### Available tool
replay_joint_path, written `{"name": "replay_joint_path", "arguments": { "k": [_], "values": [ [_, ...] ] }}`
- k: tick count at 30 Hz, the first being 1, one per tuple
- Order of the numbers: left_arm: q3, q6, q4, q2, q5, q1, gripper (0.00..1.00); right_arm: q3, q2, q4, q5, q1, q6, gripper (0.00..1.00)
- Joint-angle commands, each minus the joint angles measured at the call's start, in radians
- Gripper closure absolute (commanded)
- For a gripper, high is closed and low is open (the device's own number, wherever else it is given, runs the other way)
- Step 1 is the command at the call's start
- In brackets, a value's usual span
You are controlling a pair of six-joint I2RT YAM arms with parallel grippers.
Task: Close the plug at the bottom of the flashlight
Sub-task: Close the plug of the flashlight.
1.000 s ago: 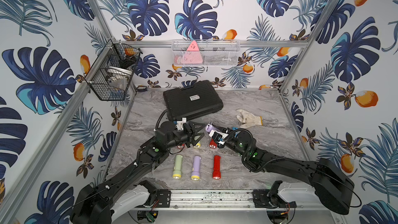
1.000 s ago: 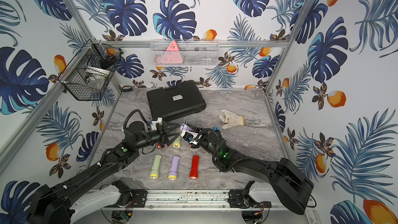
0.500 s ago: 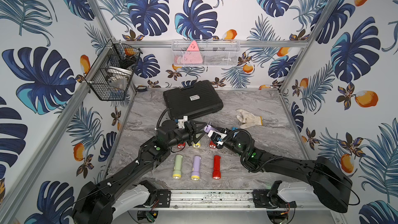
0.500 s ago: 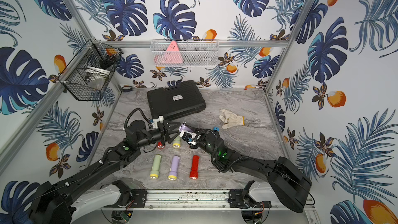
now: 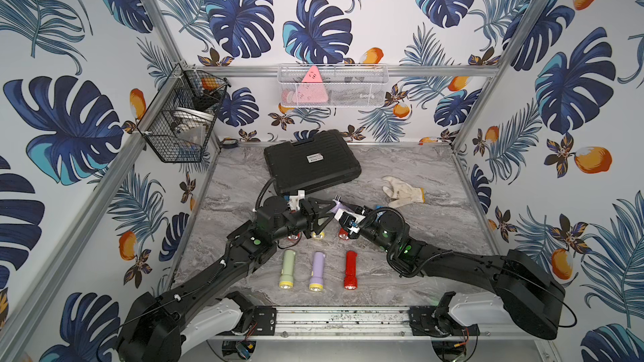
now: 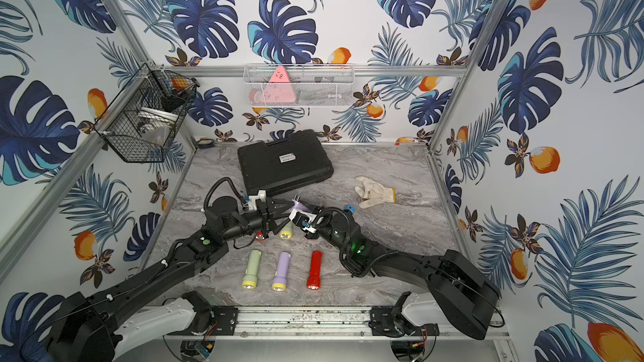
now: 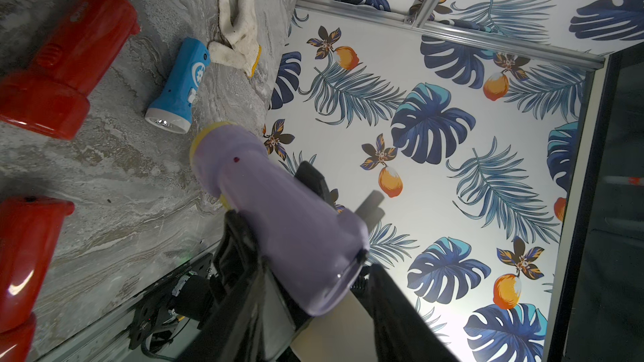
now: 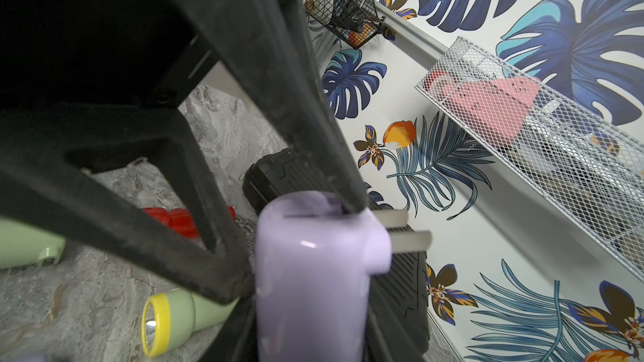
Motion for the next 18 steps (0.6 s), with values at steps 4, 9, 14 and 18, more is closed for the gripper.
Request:
{"name": "replay_joint_path", "arguments": {
  "k": [4,9,14,18],
  "values": [
    [-0.006,-0.017,0.081,0.015,0.002,-0.001,0.54,0.004,-0.014,0.052,-0.014,0.002,-0.003,1.00],
    [-0.003,-0.019,0.086,0.020,0.001,-0.001,0.56,-0.002,-0.020,0.051,-0.018,0.002,-0.008,1.00],
    [0.005,-0.012,0.078,0.022,-0.005,-0.002,0.45,-0.005,-0.023,0.049,-0.021,0.002,-0.011,1.00],
    [0.012,-0.006,0.075,0.025,-0.007,0.000,0.49,-0.012,-0.029,0.054,-0.020,0.002,-0.011,1.00]
  ]
}}
